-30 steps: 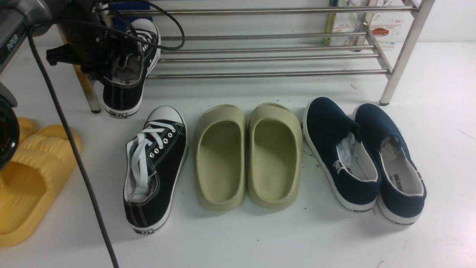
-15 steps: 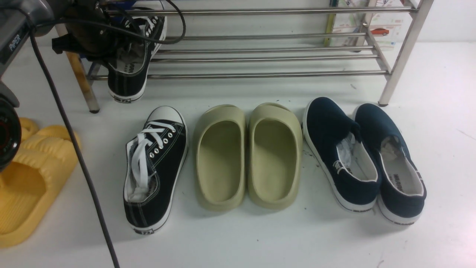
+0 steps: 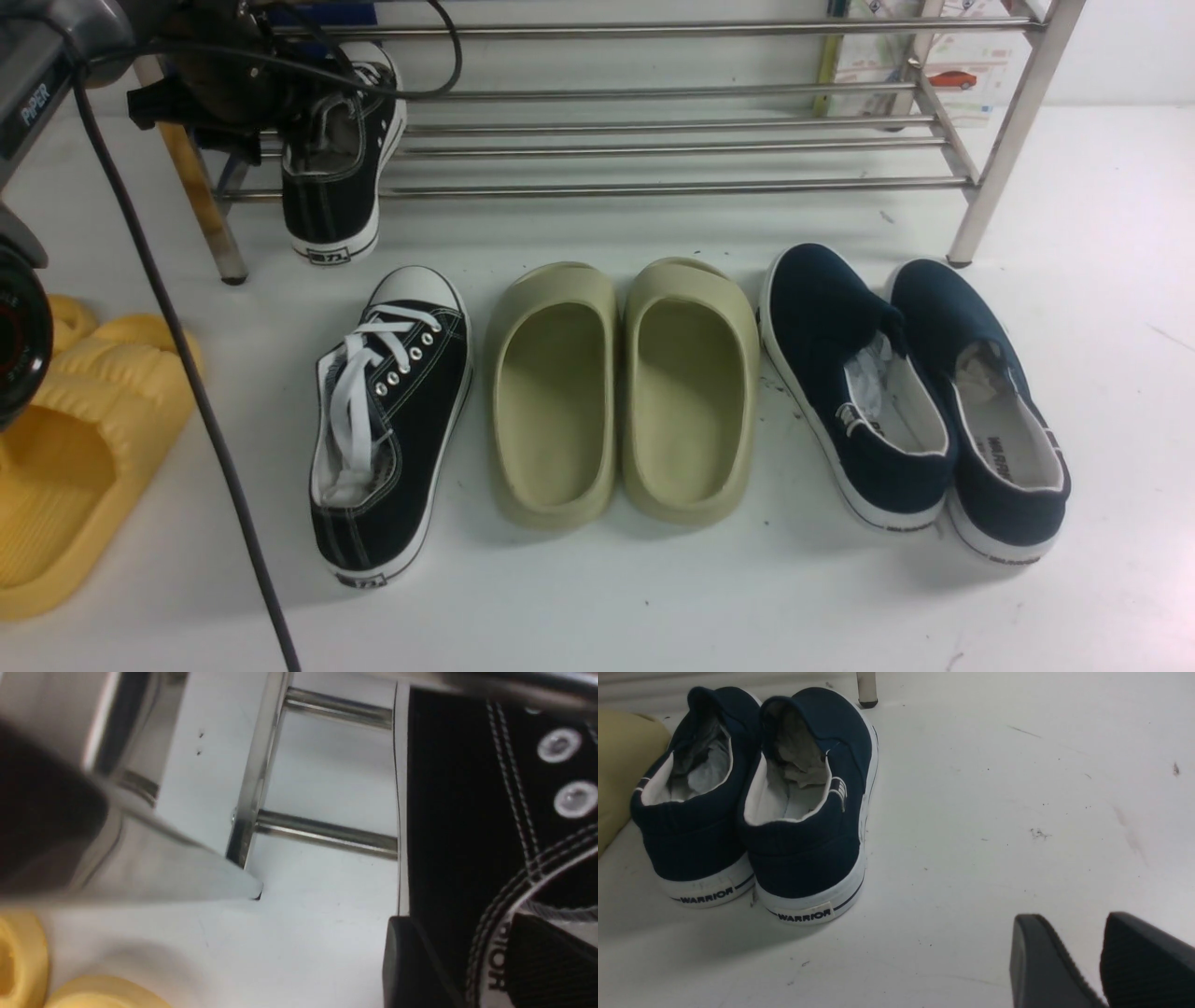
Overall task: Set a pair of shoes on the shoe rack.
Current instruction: Use the left arm to put a shoe into the shoe rack
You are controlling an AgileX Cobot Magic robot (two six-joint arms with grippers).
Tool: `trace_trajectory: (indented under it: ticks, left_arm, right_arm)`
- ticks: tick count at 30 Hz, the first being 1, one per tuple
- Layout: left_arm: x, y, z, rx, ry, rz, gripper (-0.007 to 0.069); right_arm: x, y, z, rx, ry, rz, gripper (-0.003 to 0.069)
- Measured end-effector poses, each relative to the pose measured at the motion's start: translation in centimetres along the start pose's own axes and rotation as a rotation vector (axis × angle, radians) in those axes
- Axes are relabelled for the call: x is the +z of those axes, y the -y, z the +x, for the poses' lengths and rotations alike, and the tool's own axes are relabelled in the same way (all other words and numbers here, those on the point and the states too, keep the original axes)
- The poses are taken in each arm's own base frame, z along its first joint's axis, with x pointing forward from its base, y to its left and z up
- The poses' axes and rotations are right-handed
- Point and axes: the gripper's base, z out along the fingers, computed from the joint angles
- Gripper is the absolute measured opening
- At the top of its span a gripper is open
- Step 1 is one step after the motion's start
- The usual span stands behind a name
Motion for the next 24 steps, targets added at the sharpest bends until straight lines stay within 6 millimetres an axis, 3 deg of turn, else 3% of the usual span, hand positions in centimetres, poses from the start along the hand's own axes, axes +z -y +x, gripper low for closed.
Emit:
trace_trajectory:
  ticks: [6,10,14,19,23,24]
  left_arm:
    - [-1.1,-0.3,0.4,0.003,-0.054,-0.026,0.0322]
    - [-3.3,-0.7,0.2,0.025,-0.065,-0.046,0.0302]
    - [-4.8,-1.0,0.3,0.044,-0.084,-0.057,0.0244]
    - [-7.2,-1.2,0.4,0.068,-0.080,-0.057,0.0104]
    - [-8.6,-1.4,1.3,0.062,-0.099,-0.041,0.0033]
    - [-9.2,-1.6,2.4,0.063,-0.130,-0.032,0.0006]
  right_arm:
    - [0.0,0.0,0.0,0.000,0.000,0.000,0.0239]
    - [0.0,0.0,0.0,0.000,0.000,0.000,0.0239]
    - [0.0,0.0,0.0,0.000,0.000,0.000,0.0239]
    - [0.0,0.0,0.0,0.000,0.000,0.000,0.0239]
    - [0.0,0.0,0.0,0.000,0.000,0.000,0.0239]
    - [0.0,0.0,0.0,0.000,0.000,0.000,0.0239]
